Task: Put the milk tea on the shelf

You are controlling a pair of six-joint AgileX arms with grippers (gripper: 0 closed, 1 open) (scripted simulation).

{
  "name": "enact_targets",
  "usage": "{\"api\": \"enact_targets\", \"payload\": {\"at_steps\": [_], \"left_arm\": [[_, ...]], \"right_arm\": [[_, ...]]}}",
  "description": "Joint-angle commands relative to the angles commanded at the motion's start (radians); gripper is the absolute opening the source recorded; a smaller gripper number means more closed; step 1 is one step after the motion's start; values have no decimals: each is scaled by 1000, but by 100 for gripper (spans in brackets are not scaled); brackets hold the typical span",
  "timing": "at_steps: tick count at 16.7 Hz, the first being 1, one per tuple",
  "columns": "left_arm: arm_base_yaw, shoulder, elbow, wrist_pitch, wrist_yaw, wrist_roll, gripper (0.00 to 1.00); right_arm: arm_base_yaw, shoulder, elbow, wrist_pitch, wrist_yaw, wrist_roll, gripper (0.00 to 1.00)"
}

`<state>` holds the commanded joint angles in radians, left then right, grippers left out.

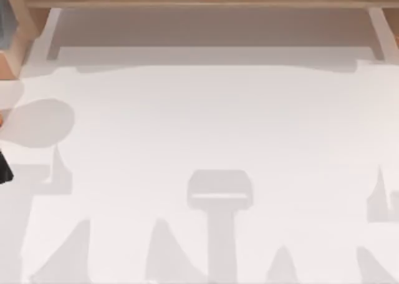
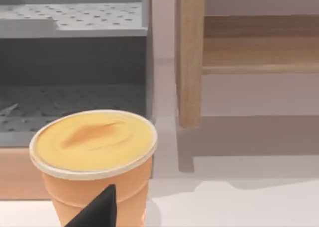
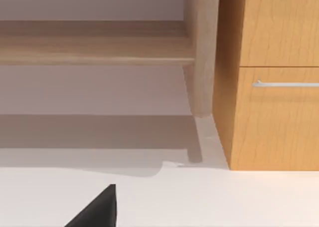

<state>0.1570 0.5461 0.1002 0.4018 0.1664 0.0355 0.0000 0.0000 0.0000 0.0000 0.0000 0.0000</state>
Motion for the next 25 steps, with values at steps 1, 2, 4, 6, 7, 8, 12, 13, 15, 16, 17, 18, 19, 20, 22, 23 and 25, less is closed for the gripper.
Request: {"api": "enact_targets", "payload": {"at_steps": [1,2,4,6,7,8,12,13,15,16,17,18,19,20,22,23,25], "left_arm": [[25,94,16,64,27,6,100],[51,191,32,130,54,11,100],[102,388,66,262,108,23,100],[151,582,98,390,162,34,100],[175,674,114,451,187,40,100],[197,763,129,509,211,45,100],[269,1051,178,699,289,65,100],[281,1100,187,732,302,68,100],[299,1166,200,779,321,74,100],[303,1183,203,791,326,75,100],[305,1190,205,796,328,76,100],[305,1190,205,796,328,76,100],[305,1190,205,796,328,76,100],[305,1190,205,796,328,76,100],[300,1190,203,794,325,75,100],[295,1201,216,795,320,74,100],[276,1244,264,795,302,69,100]], "right_arm": [[0,0,0,0,0,0,100],[0,0,0,0,0,0,100],[0,0,0,0,0,0,100],[0,0,0,0,0,0,100],[0,0,0,0,0,0,100],[0,0,0,0,0,0,100],[0,0,0,0,0,0,100],[0,0,0,0,0,0,100],[0,0,0,0,0,0,100],[0,0,0,0,0,0,100],[0,0,0,0,0,0,100],[0,0,0,0,0,0,100],[0,0,0,0,0,0,100],[0,0,0,0,0,0,100],[0,0,0,0,0,0,100],[0,0,0,0,0,0,100],[0,0,0,0,0,0,100]]}}
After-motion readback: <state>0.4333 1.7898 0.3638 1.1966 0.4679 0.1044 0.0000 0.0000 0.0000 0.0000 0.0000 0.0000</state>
